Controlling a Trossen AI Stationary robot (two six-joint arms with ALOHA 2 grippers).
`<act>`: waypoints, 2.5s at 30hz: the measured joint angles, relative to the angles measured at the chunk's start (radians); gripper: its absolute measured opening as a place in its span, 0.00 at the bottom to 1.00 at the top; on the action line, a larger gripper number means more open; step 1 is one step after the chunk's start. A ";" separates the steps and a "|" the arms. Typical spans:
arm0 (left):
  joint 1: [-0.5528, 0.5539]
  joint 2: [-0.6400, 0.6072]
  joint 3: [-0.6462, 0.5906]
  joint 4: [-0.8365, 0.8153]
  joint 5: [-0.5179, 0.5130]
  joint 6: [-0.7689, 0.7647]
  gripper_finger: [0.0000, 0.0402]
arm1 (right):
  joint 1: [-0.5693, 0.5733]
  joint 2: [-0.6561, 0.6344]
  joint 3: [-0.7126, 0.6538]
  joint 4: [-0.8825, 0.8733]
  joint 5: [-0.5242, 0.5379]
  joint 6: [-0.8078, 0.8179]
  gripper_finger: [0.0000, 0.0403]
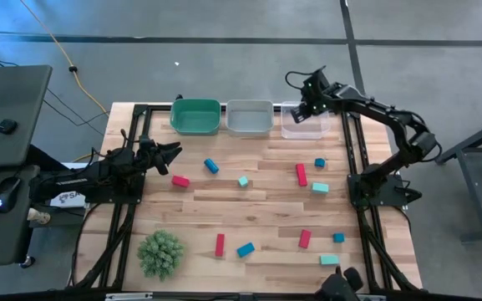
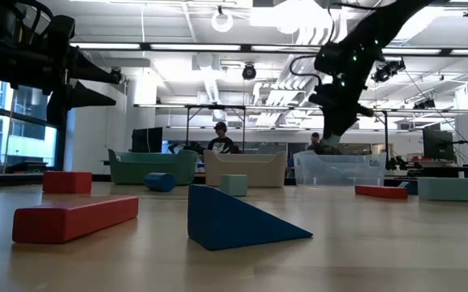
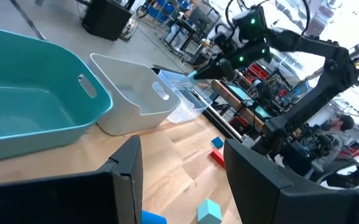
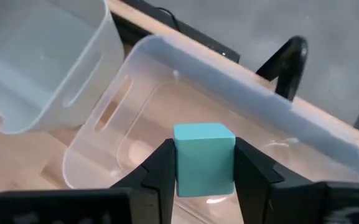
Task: Sort & place blocks by color
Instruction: Put the light blue block into the transparent bin, then put the red block into the green bin
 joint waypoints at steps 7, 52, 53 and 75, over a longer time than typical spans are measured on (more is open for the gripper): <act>0.000 0.000 0.000 0.000 0.000 -0.016 0.37 | 0.003 0.000 -0.089 0.063 -0.033 0.000 0.26; 0.000 0.000 0.000 0.000 0.006 -0.038 0.38 | 0.011 0.182 -0.079 0.051 0.064 0.002 0.47; 0.000 0.000 0.000 0.000 0.008 -0.038 0.38 | 0.011 0.182 -0.068 0.044 0.064 0.002 0.48; 0.000 0.000 0.105 -0.001 0.112 0.128 0.52 | 0.025 0.103 0.202 -0.232 0.056 0.080 0.50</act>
